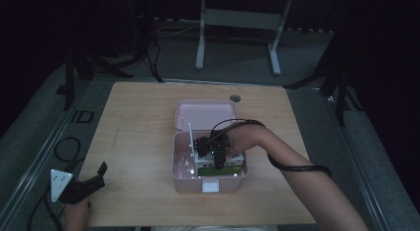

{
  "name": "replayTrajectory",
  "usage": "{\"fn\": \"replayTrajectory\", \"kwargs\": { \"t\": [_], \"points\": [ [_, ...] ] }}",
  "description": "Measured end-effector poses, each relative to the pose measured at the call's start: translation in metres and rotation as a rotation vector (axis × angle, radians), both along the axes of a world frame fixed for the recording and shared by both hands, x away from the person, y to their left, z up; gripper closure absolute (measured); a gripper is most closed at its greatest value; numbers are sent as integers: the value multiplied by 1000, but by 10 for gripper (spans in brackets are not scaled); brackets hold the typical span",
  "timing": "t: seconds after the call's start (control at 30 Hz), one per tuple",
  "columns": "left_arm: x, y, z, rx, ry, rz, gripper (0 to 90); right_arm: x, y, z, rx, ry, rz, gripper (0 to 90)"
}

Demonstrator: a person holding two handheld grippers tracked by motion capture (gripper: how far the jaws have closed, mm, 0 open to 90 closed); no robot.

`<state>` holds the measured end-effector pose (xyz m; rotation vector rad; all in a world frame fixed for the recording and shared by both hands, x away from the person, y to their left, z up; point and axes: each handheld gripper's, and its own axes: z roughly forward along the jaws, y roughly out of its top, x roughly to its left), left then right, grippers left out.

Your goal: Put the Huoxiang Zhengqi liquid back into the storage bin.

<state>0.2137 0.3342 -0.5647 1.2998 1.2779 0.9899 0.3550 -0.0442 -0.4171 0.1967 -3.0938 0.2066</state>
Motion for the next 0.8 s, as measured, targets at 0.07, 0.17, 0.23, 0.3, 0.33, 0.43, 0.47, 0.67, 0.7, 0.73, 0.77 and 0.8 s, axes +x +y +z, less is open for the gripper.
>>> {"fn": "replayTrajectory", "kwargs": {
  "t": [0.07,0.17,0.23,0.3,0.33,0.43,0.47,0.67,0.7,0.73,0.77,0.8],
  "points": [
    [0,0,0,0,0,0,2,1,-1,-7,1,5,-8,623],
    [0,0,0,-1,0,-1,2,3,-2,-17,0,1,-14,622],
    [0,0,0,-1,0,-2,2,4,-4,-23,1,3,-22,622],
    [0,0,0,-1,0,-1,2,5,-6,-29,7,8,-31,622],
    [0,0,0,0,1,-1,2,5,-6,-31,7,7,-31,622],
    [0,0,0,1,0,-1,2,6,-6,-36,8,14,-34,621],
    [0,0,0,0,0,-1,2,6,-7,-38,12,15,-38,621],
    [0,0,0,1,1,-1,2,6,-10,-46,8,22,-46,621],
    [0,0,0,1,1,-1,2,6,-10,-47,8,24,-46,619],
    [0,0,0,1,0,-1,2,6,-10,-48,8,27,-42,619],
    [0,0,0,1,0,-1,2,5,-9,-48,6,26,-38,619],
    [0,0,0,1,0,-1,2,5,-9,-48,5,26,-34,617]
  ]
}}
